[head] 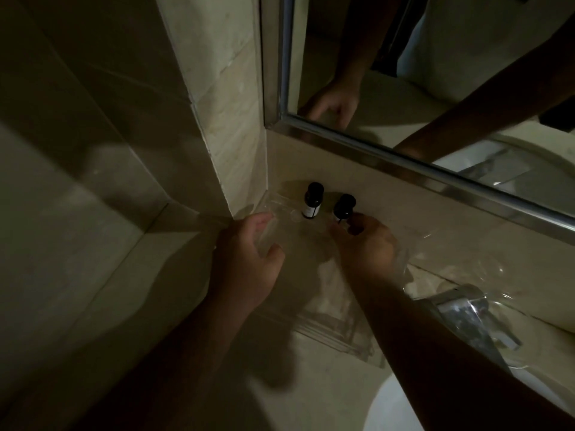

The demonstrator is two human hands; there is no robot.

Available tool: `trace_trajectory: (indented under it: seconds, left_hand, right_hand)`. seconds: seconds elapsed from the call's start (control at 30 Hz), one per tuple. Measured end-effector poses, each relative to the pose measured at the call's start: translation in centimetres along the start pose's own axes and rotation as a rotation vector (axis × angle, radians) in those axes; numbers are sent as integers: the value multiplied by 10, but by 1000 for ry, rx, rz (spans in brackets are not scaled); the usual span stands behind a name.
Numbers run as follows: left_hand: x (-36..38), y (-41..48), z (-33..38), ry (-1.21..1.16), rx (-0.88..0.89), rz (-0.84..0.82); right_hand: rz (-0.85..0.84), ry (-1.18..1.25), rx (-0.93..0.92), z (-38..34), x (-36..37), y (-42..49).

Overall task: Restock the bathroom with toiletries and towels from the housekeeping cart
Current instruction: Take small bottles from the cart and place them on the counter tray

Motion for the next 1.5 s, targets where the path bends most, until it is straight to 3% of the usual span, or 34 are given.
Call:
trace_trajectory:
  seconds: [0.3, 0.63, 0.87, 1.1, 1.5]
  left_hand:
    - [-1, 0, 3, 126, 20, -50]
    - [-14, -26, 7, 364, -65, -201]
    - [-56, -66, 56, 465, 30, -161]
    - [-109, -110, 137, 497, 196, -106]
    - [-191, -178, 303, 490, 470, 119]
  right_hand:
    - [8, -110, -17, -1, -3, -8]
    - [-124, -198, 8, -3, -30, -53]
    - [-174, -178, 9, -31, -86, -96]
    - [-110, -324, -110, -83, -173, -135]
    - [253, -519, -428, -197, -362, -200]
Point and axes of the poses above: each hand's wrist, its own y-axis towards the middle knuckle, its own x-axis out of the palm, z = x × y, the point moved 7 cm from there along y, towards the middle knuckle, and after that the axes turned 4 degrees about y, right-handed, at the moved point
